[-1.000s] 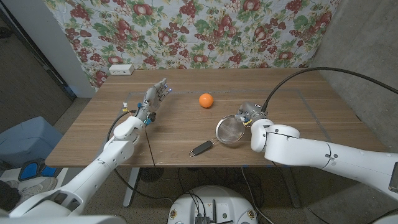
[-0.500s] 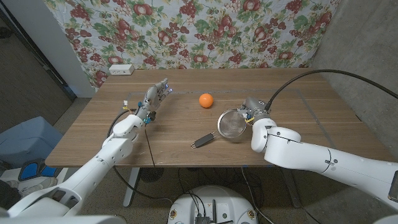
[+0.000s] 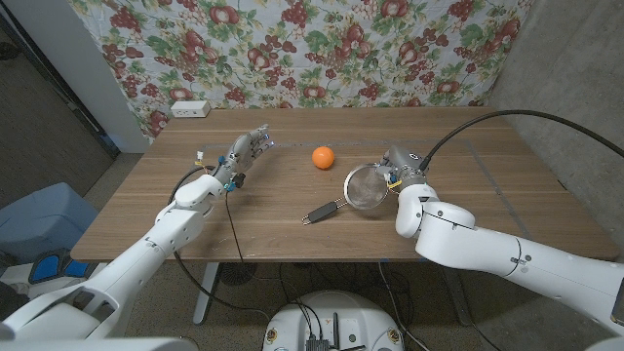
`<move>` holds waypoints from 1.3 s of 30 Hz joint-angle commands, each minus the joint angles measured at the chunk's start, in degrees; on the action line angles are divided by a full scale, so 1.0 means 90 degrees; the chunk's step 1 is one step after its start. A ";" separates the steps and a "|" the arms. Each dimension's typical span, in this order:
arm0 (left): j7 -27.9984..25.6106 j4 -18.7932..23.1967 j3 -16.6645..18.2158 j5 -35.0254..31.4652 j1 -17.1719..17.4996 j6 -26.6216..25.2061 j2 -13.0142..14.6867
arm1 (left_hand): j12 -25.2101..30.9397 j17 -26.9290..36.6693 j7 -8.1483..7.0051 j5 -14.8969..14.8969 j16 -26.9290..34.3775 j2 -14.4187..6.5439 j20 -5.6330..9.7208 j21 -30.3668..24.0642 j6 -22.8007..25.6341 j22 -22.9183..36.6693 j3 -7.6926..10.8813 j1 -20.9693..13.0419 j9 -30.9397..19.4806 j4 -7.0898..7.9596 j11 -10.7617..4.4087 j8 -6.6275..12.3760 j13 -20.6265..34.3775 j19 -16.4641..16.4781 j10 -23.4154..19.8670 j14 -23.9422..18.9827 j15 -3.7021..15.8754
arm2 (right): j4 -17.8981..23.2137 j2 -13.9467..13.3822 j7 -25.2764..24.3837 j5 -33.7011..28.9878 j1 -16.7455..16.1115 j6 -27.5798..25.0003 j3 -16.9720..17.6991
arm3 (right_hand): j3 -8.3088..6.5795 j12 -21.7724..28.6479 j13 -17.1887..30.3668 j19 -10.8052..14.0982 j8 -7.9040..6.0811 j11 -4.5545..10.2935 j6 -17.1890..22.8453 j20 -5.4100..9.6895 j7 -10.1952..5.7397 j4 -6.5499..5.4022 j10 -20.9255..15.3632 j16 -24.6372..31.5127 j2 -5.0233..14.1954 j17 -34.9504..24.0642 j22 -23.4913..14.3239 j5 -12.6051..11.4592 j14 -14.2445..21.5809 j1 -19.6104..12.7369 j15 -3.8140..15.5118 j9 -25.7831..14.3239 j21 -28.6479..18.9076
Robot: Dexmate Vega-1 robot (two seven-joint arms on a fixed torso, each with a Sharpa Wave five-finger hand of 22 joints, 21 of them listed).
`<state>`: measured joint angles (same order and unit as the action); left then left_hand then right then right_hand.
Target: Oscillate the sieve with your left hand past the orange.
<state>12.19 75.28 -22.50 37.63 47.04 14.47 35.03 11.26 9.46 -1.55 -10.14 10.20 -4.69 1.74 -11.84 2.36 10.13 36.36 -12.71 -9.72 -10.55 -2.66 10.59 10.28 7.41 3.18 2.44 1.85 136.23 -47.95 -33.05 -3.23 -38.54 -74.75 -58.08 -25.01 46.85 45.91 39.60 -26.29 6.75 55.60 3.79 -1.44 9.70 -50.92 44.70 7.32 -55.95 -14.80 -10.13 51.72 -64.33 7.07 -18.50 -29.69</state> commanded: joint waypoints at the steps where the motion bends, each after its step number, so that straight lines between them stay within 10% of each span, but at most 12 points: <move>1: 0.0561 -0.0032 -0.0170 -0.0042 -0.0224 -0.0192 0.0179 | 0.0042 0.0036 -0.0010 -0.0001 0.0047 0.0101 -0.0001 -0.0014 0.0018 0.0014 -0.0013 -0.0040 -0.0038 -0.0043 0.0003 0.0040 0.0015 0.0041 -0.0069 -0.0067 0.0011 | -0.0002 -0.0081 0.0232 -0.0452 -0.0206 0.0324 0.0228 | -0.0022 0.0027 0.0011 0.0025 -0.0062 0.0202 0.0136 0.0009 -0.0035 -0.0012 -0.0310 -0.0033 -0.0054 -0.0058 -0.0028 0.0010 0.0070 -0.0049 0.0556 -0.0022 -0.0096; 39: 0.1059 0.0624 -0.0428 -0.0288 -0.0401 -0.0867 0.0790 | 0.0010 0.0048 0.0054 0.0034 0.0059 0.0564 -0.0063 -0.0011 -0.0079 0.0022 -0.0114 -0.0289 -0.0047 -0.0041 0.0043 0.0050 0.0026 0.0116 -0.0037 -0.0260 -0.0022 | -0.0183 -0.0069 0.0850 -0.0262 -0.1455 0.2134 0.2143 | -0.0055 0.0010 0.0137 -0.0073 -0.0198 0.0228 0.0155 0.0054 -0.0031 -0.0049 -0.0362 -0.0256 -0.0100 -0.0303 -0.0021 -0.0081 0.0208 -0.0023 0.0557 -0.0185 -0.0395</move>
<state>20.10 78.66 -25.47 35.48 44.10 8.54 39.98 11.26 9.74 -1.02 -10.14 10.60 -0.47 1.13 -11.84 1.83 10.14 35.70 -15.31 -10.02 -10.82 -2.35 10.82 10.27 8.01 2.87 0.81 1.44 135.64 -49.05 -27.15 -7.18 -49.06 -61.54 -43.10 -25.15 46.80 46.86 39.14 -27.78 6.57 56.20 3.77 -1.26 9.56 -51.50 42.56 7.00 -58.35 -14.79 -10.56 52.94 -64.61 7.27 -19.00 -32.85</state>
